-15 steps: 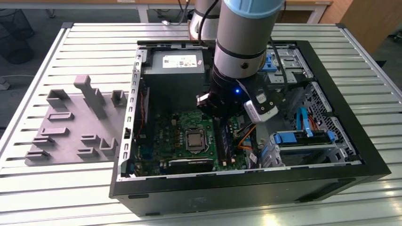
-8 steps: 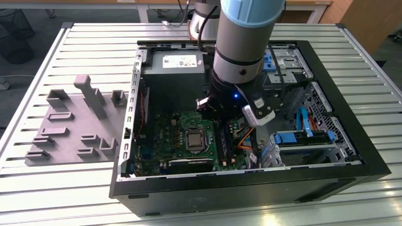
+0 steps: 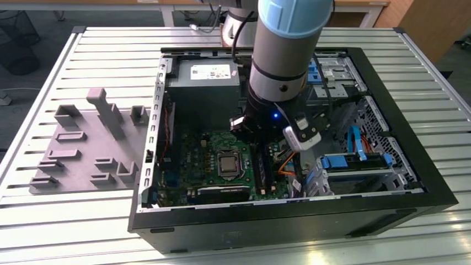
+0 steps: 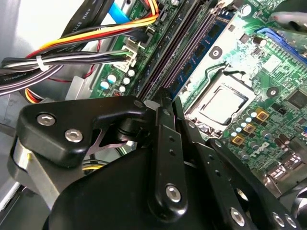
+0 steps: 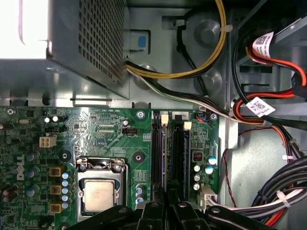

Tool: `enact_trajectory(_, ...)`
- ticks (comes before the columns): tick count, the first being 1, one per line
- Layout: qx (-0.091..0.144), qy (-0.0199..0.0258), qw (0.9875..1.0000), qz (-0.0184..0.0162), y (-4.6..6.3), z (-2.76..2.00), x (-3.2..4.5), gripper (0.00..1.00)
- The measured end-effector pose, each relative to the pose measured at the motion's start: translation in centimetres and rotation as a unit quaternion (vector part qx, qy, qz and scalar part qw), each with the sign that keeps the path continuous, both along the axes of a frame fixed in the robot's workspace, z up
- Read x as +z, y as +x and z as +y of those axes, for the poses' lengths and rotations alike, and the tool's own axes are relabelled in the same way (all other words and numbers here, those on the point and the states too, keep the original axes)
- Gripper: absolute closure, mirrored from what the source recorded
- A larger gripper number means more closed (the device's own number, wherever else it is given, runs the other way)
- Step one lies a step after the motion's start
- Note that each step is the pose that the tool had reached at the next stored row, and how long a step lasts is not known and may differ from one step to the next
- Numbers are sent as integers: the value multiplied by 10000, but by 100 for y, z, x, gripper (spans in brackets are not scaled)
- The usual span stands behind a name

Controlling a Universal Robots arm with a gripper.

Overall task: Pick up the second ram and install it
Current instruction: 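Insert the second ram into the second slot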

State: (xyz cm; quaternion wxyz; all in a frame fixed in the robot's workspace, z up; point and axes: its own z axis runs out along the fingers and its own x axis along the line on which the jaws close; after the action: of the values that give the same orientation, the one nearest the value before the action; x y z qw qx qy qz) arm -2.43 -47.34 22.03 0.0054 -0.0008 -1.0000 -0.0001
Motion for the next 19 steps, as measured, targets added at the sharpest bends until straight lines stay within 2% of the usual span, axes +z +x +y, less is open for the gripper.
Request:
enact_trajectory(13,-1,0,10000,19,0,-14,-74,86)
enact_trajectory(19,-3,0,10000,23,2,-14,-81,86)
